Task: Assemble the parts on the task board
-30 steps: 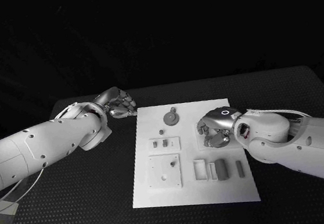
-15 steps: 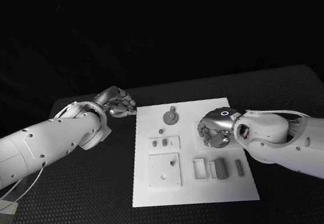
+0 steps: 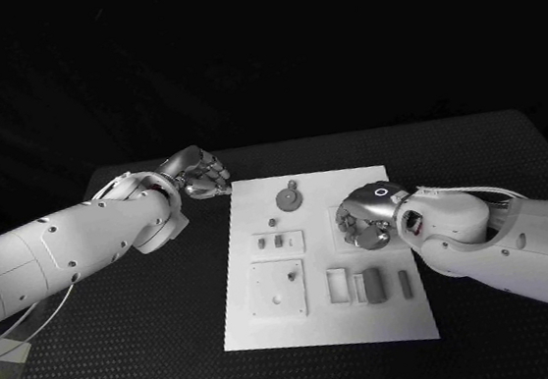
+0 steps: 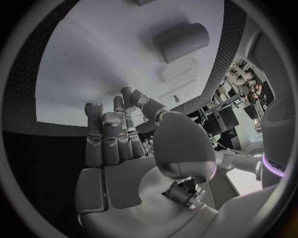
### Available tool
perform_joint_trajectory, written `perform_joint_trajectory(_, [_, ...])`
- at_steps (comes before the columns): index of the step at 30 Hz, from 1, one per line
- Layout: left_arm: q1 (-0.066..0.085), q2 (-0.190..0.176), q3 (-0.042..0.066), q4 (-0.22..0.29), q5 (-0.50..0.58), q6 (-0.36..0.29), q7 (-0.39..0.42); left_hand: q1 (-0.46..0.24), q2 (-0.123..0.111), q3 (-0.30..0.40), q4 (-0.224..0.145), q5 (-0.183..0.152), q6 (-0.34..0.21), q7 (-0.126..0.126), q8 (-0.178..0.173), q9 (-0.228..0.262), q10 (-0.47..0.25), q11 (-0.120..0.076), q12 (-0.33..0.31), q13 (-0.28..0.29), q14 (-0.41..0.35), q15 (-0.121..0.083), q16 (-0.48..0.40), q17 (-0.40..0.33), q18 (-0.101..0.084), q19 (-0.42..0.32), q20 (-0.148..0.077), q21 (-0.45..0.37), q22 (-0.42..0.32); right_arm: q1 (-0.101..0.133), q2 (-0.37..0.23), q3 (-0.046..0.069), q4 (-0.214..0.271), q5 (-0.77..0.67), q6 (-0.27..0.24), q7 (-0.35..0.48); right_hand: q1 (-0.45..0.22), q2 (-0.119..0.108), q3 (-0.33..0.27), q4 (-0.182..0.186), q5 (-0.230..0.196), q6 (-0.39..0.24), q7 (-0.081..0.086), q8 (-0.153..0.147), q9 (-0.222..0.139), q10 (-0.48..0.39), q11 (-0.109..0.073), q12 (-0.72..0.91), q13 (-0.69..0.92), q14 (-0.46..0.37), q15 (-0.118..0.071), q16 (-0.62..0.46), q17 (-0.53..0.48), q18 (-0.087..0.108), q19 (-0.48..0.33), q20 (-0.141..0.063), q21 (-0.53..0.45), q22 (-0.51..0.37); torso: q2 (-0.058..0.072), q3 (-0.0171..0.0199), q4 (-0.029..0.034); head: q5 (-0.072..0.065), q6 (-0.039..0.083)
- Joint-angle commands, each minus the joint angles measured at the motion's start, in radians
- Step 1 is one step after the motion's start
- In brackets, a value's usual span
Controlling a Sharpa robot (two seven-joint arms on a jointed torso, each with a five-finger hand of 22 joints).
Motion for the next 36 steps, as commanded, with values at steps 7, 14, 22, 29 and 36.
perform_joint_trajectory(7, [0.001, 0.003, 0.001, 0.001, 0.005, -0.001, 0.006, -0.006, 0.0, -0.002, 0.008, 0.005, -0.007, 0.001, 0.004, -0.002, -0.008, 0.001, 0.001, 0.0, 0.008, -0.002, -0.006, 0.002, 0.007, 0.005, 0.002, 0.003, -0.002, -0.002, 0.002, 0.0, 0.01, -0.035, -0.041, 0.005, 0.02, 0.026, 0.046, 0.003, 0.004, 0.054, -0.013, 0.008, -0.002, 0.06, -0.018, 0.01, 0.009, 0.008, -0.026, 0.011, 0.006, 0.123, 0.02, -0.003, 0.018, 0.006, 0.0, -0.0006, 0.0004, 0.0, -0.001])
perform_joint_trajectory(14, [0.001, 0.002, 0.001, 0.0, 0.005, -0.001, 0.006, -0.006, 0.0, -0.002, 0.009, 0.005, -0.007, 0.001, 0.004, -0.002, -0.008, 0.001, 0.001, 0.0, 0.008, -0.002, -0.006, 0.002, 0.007, 0.005, 0.002, 0.003, -0.002, -0.003, -0.001, 0.0, 0.02, -0.041, -0.089, -0.003, 0.019, 0.021, 0.056, 0.003, 0.004, 0.077, -0.021, 0.014, -0.001, 0.085, -0.029, 0.018, 0.015, 0.011, -0.036, 0.011, 0.008, 0.123, 0.025, -0.004, 0.022, 0.008, 0.0, -0.001, 0.0005, 0.0, 0.0])
perform_joint_trajectory(22, [0.001, 0.0, 0.001, 0.001, 0.005, -0.001, 0.006, -0.006, 0.0, -0.001, 0.009, 0.005, -0.007, 0.001, 0.004, -0.002, -0.008, 0.001, 0.0, 0.0, 0.008, -0.002, -0.006, 0.002, 0.007, 0.005, 0.001, 0.003, -0.002, -0.003, -0.013, 0.001, 0.051, -0.065, -0.132, -0.014, 0.016, 0.012, 0.058, 0.002, 0.004, 0.086, -0.025, 0.016, 0.0, 0.094, -0.033, 0.02, 0.019, 0.012, -0.04, 0.01, 0.009, 0.123, 0.027, -0.003, 0.025, 0.01, 0.0, -0.0007, 0.0001, 0.002, 0.001])
perform_joint_trajectory(29, [0.001, 0.001, 0.001, 0.001, 0.004, -0.003, 0.007, -0.005, 0.0, -0.001, 0.01, 0.005, -0.007, 0.001, 0.004, -0.002, -0.008, 0.001, 0.0, 0.0, 0.008, -0.002, -0.007, 0.003, 0.008, 0.005, 0.001, 0.003, -0.002, -0.003, -0.02, 0.009, 0.097, -0.075, -0.15, -0.013, 0.018, 0.009, 0.059, 0.002, 0.004, 0.089, -0.026, 0.016, 0.0, 0.096, -0.034, 0.019, 0.02, 0.013, -0.041, 0.01, 0.009, 0.123, 0.027, -0.003, 0.027, 0.011, -0.001, -0.0019, 0.0004, 0.006, 0.005])
perform_joint_trajectory(36, [0.001, 0.003, 0.001, -0.011, 0.007, -0.004, 0.009, -0.005, -0.001, -0.001, 0.01, 0.005, -0.007, 0.001, 0.004, -0.002, -0.008, 0.001, 0.0, 0.0, 0.008, -0.002, -0.007, 0.003, 0.008, 0.005, 0.001, 0.003, -0.002, -0.003, 0.028, 0.011, 0.144, -0.051, -0.146, 0.009, 0.018, 0.009, 0.061, 0.003, 0.004, 0.089, -0.026, 0.016, 0.0, 0.097, -0.035, 0.019, 0.02, 0.013, -0.042, 0.01, 0.01, 0.123, 0.028, -0.003, 0.027, 0.011, 0.001, 0.0011, -0.0004, 0.012, 0.003])
